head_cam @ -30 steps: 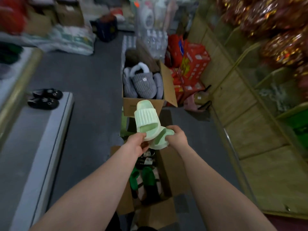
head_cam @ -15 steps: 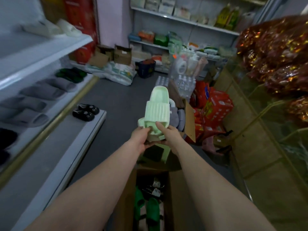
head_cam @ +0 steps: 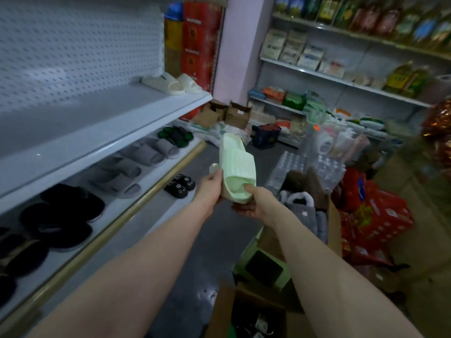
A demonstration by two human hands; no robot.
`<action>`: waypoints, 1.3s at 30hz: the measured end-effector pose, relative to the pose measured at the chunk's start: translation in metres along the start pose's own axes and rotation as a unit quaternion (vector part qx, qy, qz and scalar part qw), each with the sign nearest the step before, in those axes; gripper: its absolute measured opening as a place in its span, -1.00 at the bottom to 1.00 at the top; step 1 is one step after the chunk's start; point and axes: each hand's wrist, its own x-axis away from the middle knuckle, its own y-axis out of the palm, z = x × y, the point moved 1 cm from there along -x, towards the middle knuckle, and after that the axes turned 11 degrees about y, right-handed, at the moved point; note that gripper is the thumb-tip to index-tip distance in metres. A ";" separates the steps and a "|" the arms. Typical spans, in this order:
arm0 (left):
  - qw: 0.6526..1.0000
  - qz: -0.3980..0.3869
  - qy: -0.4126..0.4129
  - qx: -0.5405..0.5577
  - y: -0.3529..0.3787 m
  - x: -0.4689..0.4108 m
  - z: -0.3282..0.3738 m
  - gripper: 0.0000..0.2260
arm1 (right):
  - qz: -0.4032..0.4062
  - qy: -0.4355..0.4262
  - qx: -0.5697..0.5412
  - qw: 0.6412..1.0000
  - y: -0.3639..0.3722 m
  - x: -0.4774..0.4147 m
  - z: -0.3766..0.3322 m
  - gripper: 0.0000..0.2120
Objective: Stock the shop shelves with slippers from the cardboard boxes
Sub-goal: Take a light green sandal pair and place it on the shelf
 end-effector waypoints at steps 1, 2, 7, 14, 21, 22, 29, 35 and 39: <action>1.000 0.005 0.015 -0.009 -0.010 -0.010 0.009 -0.68 | -0.012 -0.008 0.006 1.000 0.012 -0.002 -0.013 -0.76; 0.999 0.013 0.031 -0.015 -0.019 -0.020 0.020 -0.69 | -0.023 -0.017 0.010 1.000 0.025 -0.005 -0.028 -0.76; 0.989 0.041 0.127 -0.070 -0.071 -0.073 0.073 -0.77 | -0.067 -0.048 0.012 0.997 0.088 -0.022 -0.090 -0.74; 0.981 0.080 0.144 -0.105 -0.138 -0.126 0.110 -0.71 | -0.115 -0.032 -0.006 0.993 0.164 -0.056 -0.132 -0.78; 0.967 0.184 0.142 -0.105 -0.200 -0.161 0.118 -0.67 | -0.033 -0.045 -0.018 0.998 0.194 -0.096 -0.155 -0.84; 0.965 0.197 0.141 -0.097 -0.206 -0.167 0.117 -0.64 | -0.024 -0.049 -0.019 0.998 0.197 -0.102 -0.158 -0.83; 0.962 0.238 0.133 -0.004 -0.221 -0.216 0.125 -0.59 | -0.044 -0.053 -0.017 0.997 0.216 -0.166 -0.197 -0.68; 0.939 0.312 0.142 0.012 -0.218 -0.296 0.135 -0.62 | -0.081 -0.060 0.018 0.995 0.222 -0.242 -0.265 -0.78; 0.928 0.344 0.139 0.040 -0.205 -0.353 0.135 -0.62 | -0.092 -0.070 0.084 0.990 0.220 -0.302 -0.315 -0.75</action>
